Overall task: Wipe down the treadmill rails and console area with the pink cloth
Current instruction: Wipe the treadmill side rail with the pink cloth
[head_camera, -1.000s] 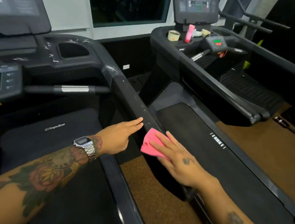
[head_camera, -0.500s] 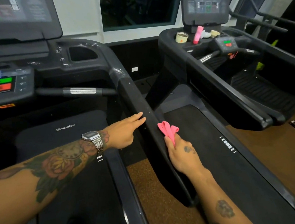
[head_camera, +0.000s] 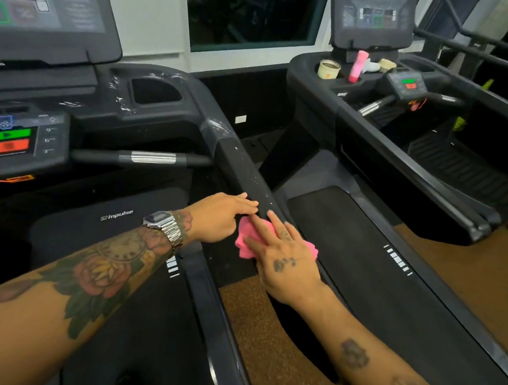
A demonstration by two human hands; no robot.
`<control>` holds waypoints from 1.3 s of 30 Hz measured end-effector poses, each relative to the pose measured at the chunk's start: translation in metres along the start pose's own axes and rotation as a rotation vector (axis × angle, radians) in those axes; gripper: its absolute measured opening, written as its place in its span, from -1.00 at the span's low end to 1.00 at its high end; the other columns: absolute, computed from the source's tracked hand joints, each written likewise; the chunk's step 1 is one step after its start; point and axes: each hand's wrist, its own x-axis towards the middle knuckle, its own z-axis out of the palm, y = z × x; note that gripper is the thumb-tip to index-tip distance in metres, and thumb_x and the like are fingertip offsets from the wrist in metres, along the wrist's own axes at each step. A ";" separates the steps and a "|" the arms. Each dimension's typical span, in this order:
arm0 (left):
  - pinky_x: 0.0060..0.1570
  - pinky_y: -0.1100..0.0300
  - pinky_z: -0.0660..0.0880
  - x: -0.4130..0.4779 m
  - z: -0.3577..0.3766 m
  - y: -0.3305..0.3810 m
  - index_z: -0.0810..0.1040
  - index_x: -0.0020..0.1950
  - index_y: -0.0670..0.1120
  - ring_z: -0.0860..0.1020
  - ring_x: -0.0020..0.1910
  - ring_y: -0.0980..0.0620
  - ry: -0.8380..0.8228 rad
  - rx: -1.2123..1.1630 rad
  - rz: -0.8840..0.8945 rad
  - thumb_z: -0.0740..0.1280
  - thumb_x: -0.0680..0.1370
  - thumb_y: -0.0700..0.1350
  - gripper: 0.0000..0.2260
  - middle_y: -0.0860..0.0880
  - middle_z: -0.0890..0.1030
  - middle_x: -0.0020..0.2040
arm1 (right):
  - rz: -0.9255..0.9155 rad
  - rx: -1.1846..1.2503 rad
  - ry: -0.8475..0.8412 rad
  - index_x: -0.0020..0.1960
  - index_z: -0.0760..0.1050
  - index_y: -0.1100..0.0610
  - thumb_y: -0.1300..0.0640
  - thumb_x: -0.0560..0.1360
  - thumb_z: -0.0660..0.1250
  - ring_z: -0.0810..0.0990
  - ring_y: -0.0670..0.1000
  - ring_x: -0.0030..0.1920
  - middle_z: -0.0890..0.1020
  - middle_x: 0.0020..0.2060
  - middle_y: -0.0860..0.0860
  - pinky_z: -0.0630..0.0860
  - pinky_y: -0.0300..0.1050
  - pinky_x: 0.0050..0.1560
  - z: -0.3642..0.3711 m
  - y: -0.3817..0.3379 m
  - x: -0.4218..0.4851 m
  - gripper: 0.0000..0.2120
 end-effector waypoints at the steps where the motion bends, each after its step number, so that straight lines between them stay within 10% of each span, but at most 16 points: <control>1: 0.43 0.30 0.07 0.001 -0.002 0.000 0.36 0.47 -0.06 0.18 0.51 0.11 0.014 -0.023 -0.012 0.09 0.46 -0.42 -0.40 0.02 0.35 0.48 | 0.001 0.017 -0.002 0.43 0.41 -0.03 0.04 0.48 0.26 0.19 0.20 0.53 0.28 0.52 0.05 0.23 0.18 0.46 -0.002 0.002 0.010 -0.49; 5: 0.21 0.40 0.34 0.003 -0.007 -0.014 0.38 0.46 0.02 0.42 0.38 0.02 0.078 -0.086 -0.098 0.12 0.47 -0.38 -0.41 -0.01 0.45 0.41 | -0.033 0.100 0.019 0.50 0.31 -0.06 0.05 0.57 0.21 0.03 0.13 0.57 0.12 0.58 -0.03 -0.01 0.08 0.51 -0.006 0.010 0.024 -0.50; 8: 0.43 0.22 0.24 0.004 -0.004 -0.021 0.41 0.44 0.02 0.33 0.45 0.06 0.056 -0.062 -0.041 0.11 0.45 -0.40 -0.39 0.04 0.39 0.46 | -0.029 0.199 0.046 0.54 0.21 -0.12 0.00 0.63 0.16 -0.06 0.05 0.58 0.04 0.59 -0.10 -0.12 -0.04 0.50 -0.007 0.016 0.001 -0.52; 15: 0.01 0.41 0.29 0.001 0.013 -0.029 0.31 0.49 0.12 0.42 0.35 0.05 0.068 -0.024 -0.012 0.13 0.49 -0.37 -0.37 0.17 0.09 0.57 | 0.385 0.442 0.071 0.55 -0.11 -0.29 -0.18 0.65 -0.02 -0.12 -0.13 0.56 -0.12 0.57 -0.21 0.01 -0.14 0.55 -0.008 0.008 -0.061 -0.49; 26: 0.47 0.14 0.18 0.002 0.016 -0.051 0.29 0.49 0.18 0.10 0.51 0.21 0.117 -0.088 0.096 0.19 0.56 -0.28 -0.44 0.21 0.14 0.55 | 0.468 0.313 -0.068 0.58 -0.27 -0.11 -0.32 0.60 -0.08 0.04 0.18 0.56 -0.05 0.59 0.08 0.18 0.10 0.49 -0.010 0.006 0.024 -0.33; 30: 0.28 0.22 0.35 0.016 -0.003 -0.064 0.16 0.53 0.20 0.39 0.21 0.43 0.122 -0.188 0.063 0.26 0.58 -0.15 -0.42 0.23 0.35 0.44 | 0.501 0.343 -0.082 0.57 -0.27 -0.15 -0.33 0.57 0.05 0.06 0.14 0.56 -0.03 0.60 0.02 0.25 0.12 0.44 -0.011 0.011 0.063 -0.26; 39: 0.27 -0.04 0.41 0.062 -0.045 -0.165 0.36 0.44 -0.03 0.45 0.30 -0.06 0.189 0.027 -0.112 0.31 0.54 -0.04 -0.54 -0.03 0.44 0.35 | 0.541 0.298 -0.073 0.57 -0.28 -0.15 -0.35 0.51 0.17 0.03 0.17 0.57 -0.02 0.59 0.03 0.24 0.11 0.43 -0.013 0.010 0.140 -0.15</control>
